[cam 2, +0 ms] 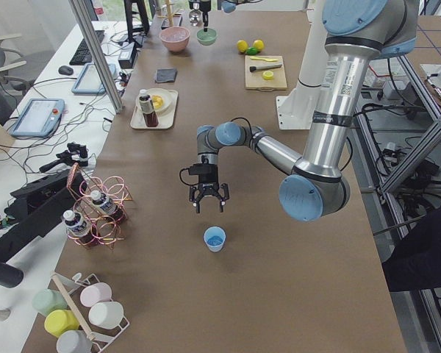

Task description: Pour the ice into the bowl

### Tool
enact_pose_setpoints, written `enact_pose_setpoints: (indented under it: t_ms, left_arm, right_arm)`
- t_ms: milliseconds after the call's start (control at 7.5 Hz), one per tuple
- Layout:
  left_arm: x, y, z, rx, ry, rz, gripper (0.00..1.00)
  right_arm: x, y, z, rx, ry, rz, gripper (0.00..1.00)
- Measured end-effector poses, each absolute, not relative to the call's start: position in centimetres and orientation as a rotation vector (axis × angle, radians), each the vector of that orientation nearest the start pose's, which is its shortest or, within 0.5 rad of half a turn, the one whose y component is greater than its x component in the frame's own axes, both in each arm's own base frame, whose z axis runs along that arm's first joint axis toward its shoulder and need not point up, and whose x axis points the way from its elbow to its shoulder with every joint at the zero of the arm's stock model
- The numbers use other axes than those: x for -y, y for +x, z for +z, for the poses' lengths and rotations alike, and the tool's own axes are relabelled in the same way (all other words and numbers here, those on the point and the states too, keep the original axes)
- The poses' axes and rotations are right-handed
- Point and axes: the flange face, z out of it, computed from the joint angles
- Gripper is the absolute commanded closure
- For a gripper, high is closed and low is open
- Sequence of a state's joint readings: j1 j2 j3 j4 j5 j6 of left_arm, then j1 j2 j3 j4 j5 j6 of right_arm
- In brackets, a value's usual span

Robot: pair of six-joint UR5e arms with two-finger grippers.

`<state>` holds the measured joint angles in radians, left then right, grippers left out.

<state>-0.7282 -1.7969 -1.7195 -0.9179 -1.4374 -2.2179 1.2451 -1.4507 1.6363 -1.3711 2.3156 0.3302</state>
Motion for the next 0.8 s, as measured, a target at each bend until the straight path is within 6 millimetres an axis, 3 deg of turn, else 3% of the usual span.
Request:
enact_pose_setpoints:
  t_ms: [533, 800]
  left_arm:
    - [45.8, 33.0, 59.4, 0.384, 0.16, -1.419, 0.03]
    - [46.4, 34.0, 62.2, 0.404, 0.167, -1.429, 0.03]
  right_arm:
    - [58.8, -13.1, 39.4, 0.783, 0.041, -0.105, 1.0]
    - [60.7, -16.1, 33.5, 0.76, 0.013, -0.086, 1.0]
